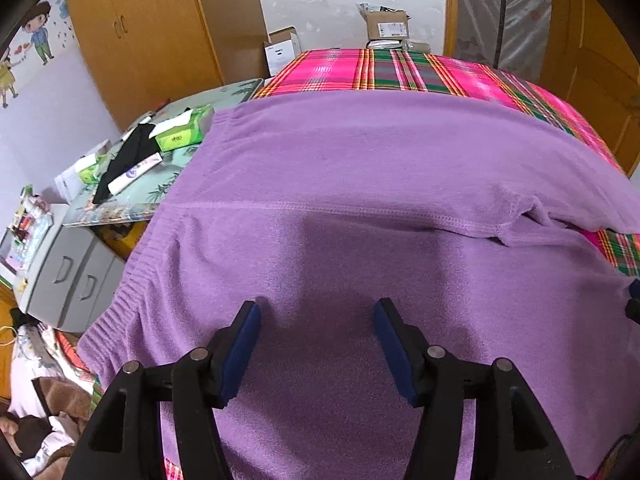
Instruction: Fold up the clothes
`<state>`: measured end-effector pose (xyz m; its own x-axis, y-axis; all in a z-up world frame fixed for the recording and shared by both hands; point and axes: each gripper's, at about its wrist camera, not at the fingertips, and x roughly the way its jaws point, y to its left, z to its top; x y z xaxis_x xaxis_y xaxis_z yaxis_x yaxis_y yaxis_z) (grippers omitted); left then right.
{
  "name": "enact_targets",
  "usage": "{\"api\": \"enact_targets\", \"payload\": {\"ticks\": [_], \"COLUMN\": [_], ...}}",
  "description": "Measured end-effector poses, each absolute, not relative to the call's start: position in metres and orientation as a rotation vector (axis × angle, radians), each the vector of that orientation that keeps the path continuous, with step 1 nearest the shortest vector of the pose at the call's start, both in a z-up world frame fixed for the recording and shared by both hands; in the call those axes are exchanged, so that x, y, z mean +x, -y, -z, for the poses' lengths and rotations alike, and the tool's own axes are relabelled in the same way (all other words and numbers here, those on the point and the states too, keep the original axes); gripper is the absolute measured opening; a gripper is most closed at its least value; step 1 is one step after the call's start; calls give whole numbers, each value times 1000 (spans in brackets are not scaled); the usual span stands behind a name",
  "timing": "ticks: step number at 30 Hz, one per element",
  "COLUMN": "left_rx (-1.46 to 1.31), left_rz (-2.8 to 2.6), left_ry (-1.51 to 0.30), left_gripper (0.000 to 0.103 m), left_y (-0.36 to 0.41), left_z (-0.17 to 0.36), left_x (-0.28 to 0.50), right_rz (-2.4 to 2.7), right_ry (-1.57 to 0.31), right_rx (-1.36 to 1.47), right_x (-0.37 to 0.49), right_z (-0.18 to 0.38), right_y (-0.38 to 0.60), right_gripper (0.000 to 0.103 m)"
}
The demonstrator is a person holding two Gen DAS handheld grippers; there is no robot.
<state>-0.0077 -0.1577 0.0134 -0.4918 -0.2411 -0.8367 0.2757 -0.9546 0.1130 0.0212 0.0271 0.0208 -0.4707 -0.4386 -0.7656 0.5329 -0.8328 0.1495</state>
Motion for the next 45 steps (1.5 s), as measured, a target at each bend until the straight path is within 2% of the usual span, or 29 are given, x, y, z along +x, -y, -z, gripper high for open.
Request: {"api": "enact_targets", "payload": {"ticks": [21, 45], "left_rx": [1370, 1264], "left_rz": [2519, 2543], "left_ry": [-156, -162], "left_gripper": [60, 61], "left_y": [169, 164], "left_z": [-11, -8], "left_x": [-3, 6], "right_rz": [2293, 2292], "right_ry": [-158, -151], "right_rx": [1148, 1140], "right_x": [21, 22], "right_z": [-21, -20], "right_y": [-27, -28], "right_gripper": [38, 38]}}
